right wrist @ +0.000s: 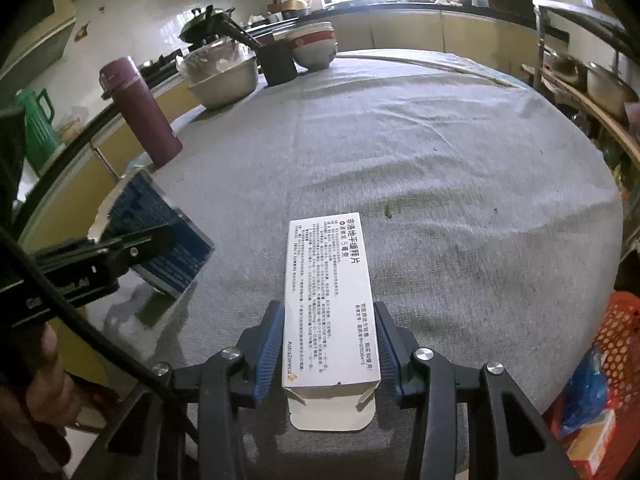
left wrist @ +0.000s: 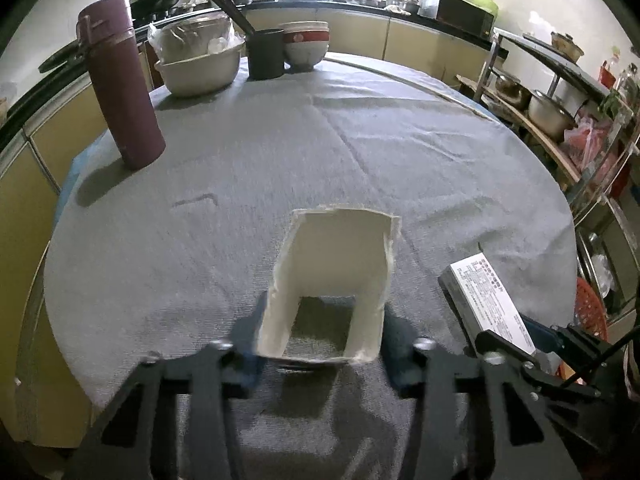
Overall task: Collect trash
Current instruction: 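Lift both held boxes off the table and hold them up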
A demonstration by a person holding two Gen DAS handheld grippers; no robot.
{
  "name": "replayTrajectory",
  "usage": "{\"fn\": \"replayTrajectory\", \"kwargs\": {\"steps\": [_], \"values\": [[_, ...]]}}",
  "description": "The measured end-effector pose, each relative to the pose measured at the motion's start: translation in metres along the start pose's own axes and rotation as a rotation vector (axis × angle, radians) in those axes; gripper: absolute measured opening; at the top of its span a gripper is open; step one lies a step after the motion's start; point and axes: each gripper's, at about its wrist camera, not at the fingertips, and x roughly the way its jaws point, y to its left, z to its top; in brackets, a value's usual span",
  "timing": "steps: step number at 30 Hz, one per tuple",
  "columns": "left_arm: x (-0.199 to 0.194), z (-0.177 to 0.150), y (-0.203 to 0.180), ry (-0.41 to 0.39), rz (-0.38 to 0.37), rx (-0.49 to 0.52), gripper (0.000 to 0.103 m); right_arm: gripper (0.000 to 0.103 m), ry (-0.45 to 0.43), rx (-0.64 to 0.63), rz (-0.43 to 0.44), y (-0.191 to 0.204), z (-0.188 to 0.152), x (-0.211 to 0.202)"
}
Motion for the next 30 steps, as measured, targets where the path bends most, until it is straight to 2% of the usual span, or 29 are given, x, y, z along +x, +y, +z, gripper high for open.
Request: {"fn": "replayTrajectory", "kwargs": {"steps": [10,26,30], "values": [[-0.019,-0.004,-0.003,-0.046,-0.007,0.003,0.043,0.047,-0.057,0.025,0.025,-0.002,0.001,-0.019],[-0.065,-0.011,-0.032,-0.123,0.125,0.073,0.044,0.047,-0.141,0.042,0.05,-0.003,-0.009,-0.057],[-0.078,-0.015,-0.039,-0.146,0.138,0.088,0.044,0.047,-0.165,0.05,0.059,-0.006,-0.012,-0.069]]}}
